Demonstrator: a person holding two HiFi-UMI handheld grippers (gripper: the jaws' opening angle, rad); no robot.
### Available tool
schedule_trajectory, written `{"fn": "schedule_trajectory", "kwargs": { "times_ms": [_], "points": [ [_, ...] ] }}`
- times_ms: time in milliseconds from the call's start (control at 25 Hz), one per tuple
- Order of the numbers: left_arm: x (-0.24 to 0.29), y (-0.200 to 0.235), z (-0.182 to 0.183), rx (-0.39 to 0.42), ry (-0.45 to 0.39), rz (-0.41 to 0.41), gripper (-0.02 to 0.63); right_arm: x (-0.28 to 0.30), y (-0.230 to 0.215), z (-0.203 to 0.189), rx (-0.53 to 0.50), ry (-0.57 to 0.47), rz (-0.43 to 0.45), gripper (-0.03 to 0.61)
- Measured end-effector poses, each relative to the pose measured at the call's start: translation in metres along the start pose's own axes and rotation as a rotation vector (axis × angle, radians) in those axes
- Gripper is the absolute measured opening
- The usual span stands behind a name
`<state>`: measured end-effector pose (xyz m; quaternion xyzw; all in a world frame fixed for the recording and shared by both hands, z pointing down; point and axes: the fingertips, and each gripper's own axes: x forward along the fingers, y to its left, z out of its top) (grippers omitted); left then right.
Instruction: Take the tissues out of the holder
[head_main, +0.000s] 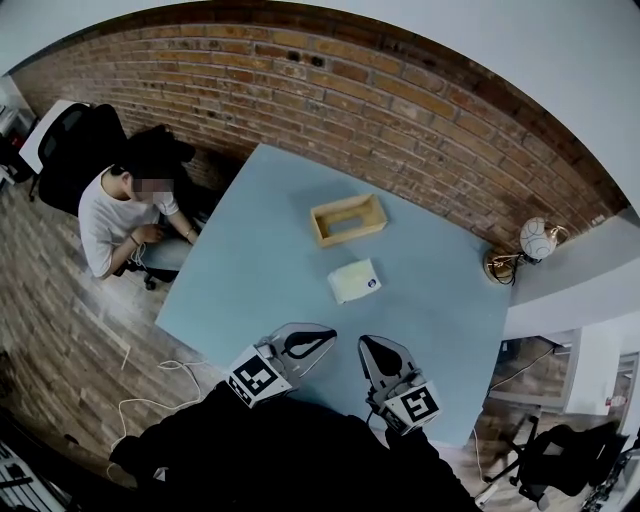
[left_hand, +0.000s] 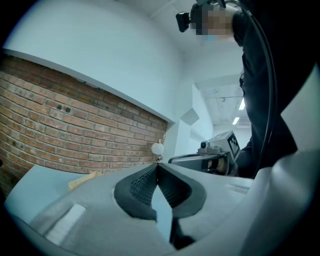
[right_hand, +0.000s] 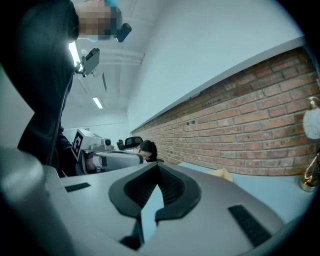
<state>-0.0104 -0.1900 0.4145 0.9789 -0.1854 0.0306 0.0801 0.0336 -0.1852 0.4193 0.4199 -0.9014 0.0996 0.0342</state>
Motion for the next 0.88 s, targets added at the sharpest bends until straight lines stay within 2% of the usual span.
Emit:
{"fn": "schedule_trajectory", "kwargs": {
  "times_ms": [400,880],
  "points": [
    [-0.004,0.002,0.007,0.034,-0.016,0.06,-0.006,0.0,0.01,0.011,-0.045,-0.031,0.059,0.005],
    [0.007,-0.002,0.013,0.044,-0.029,0.071,-0.006,-0.005,0.004,0.017,-0.058,-0.048,0.069,0.005]
  ]
}}
